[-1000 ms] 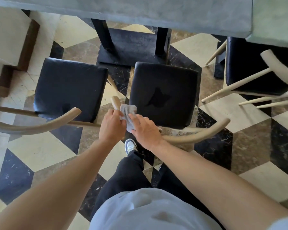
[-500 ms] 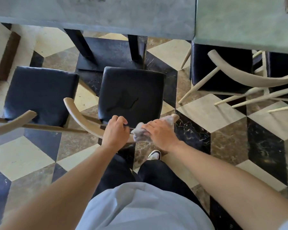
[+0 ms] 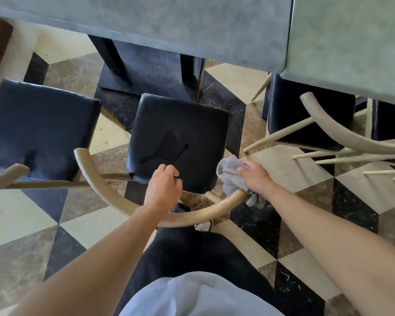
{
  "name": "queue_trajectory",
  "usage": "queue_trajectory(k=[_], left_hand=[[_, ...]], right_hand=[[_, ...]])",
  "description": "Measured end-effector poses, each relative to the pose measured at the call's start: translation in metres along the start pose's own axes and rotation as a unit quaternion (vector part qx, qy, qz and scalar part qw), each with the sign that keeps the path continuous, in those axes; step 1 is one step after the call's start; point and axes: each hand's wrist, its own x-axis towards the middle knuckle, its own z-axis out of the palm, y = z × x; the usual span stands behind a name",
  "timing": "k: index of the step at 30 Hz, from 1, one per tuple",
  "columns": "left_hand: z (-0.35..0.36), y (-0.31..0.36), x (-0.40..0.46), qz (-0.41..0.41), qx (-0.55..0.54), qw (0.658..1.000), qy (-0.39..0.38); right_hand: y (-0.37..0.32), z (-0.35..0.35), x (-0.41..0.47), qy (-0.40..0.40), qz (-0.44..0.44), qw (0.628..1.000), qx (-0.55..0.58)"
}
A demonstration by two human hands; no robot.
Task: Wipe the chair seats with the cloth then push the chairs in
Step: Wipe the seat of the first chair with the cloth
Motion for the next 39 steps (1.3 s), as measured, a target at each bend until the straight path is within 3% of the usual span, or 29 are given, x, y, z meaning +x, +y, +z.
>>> queue_trajectory(k=[4,14,20,25,35,39], left_hand=[[0.007,0.006,0.058,0.016,-0.015,1.0,-0.002],[0.051,0.014,0.173,0.031,0.035,0.999,-0.005],[0.096,0.053,0.222,-0.06,-0.024,0.998,-0.007],[0.136,0.089,0.257,-0.065,-0.038,0.997,-0.029],[0.157,0.085,0.307,-0.052,-0.021,0.998,0.006],[0.154,0.066,0.314,-0.024,0.028,0.999,0.038]], right_hand=[[-0.009,-0.008,0.044,-0.013,-0.015,1.0,-0.024],[-0.037,-0.002,0.184,0.044,-0.053,0.998,-0.006],[-0.032,-0.011,0.242,0.152,-0.064,0.985,0.051],[-0.023,-0.029,0.281,0.243,-0.039,0.963,0.112],[-0.026,0.004,0.357,0.173,-0.121,0.977,0.015],[-0.021,0.024,0.368,0.233,-0.109,0.96,-0.11]])
